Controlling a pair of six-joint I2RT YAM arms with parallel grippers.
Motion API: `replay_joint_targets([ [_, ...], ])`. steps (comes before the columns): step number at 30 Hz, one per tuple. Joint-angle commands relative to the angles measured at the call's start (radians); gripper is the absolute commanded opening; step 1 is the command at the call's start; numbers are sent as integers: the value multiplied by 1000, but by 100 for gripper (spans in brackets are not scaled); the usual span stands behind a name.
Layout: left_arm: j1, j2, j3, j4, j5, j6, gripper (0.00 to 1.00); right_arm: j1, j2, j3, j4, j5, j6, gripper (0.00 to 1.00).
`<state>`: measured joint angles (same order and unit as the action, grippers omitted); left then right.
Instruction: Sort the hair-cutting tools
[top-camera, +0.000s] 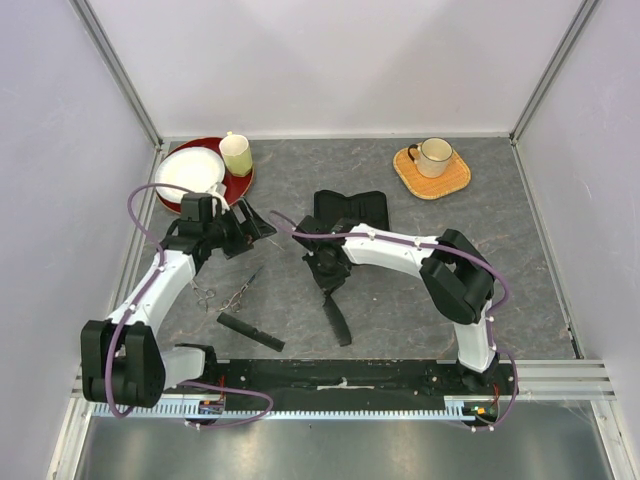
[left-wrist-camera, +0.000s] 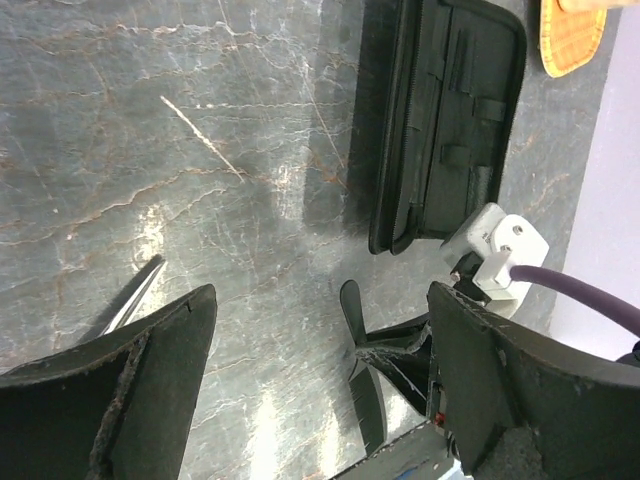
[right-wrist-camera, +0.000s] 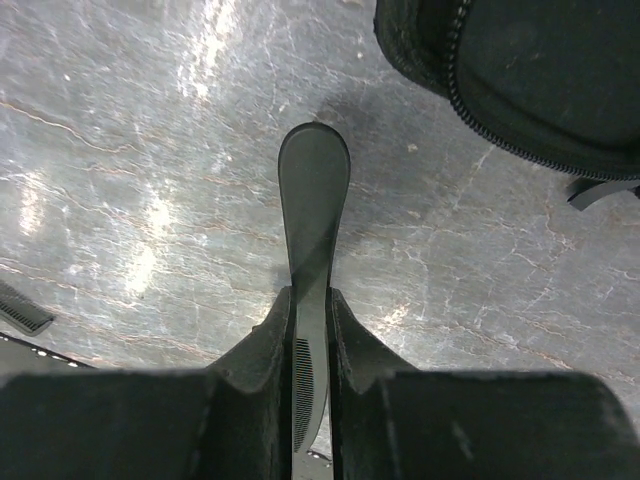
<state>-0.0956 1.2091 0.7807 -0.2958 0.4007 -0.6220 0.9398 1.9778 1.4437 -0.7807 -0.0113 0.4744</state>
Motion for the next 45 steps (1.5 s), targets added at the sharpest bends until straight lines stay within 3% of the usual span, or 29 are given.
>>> replay_joint_targets([
  [1, 2, 18, -14, 66, 76, -53, 92, 2, -60, 58, -3, -1, -8, 11],
  [9, -7, -52, -190, 286, 187, -163, 91, 5, -105, 115, 34, -53, -19, 10],
  [19, -65, -39, -241, 497, 268, -240, 91, 4, -109, 199, 78, -108, -8, 9],
  [25, -72, -59, -241, 431, 188, -236, 89, 4, -93, 228, 78, -102, 23, 8],
  [31, -72, -54, -186, 216, 30, -180, 89, 5, -54, 146, 55, -47, -5, 27],
  [35, -72, -60, -163, 164, -36, -171, 88, 4, 2, 135, 52, -10, -31, 39],
  [45, -72, -39, -149, 92, -91, -174, 88, 4, 111, 187, 52, 97, -91, 47],
])
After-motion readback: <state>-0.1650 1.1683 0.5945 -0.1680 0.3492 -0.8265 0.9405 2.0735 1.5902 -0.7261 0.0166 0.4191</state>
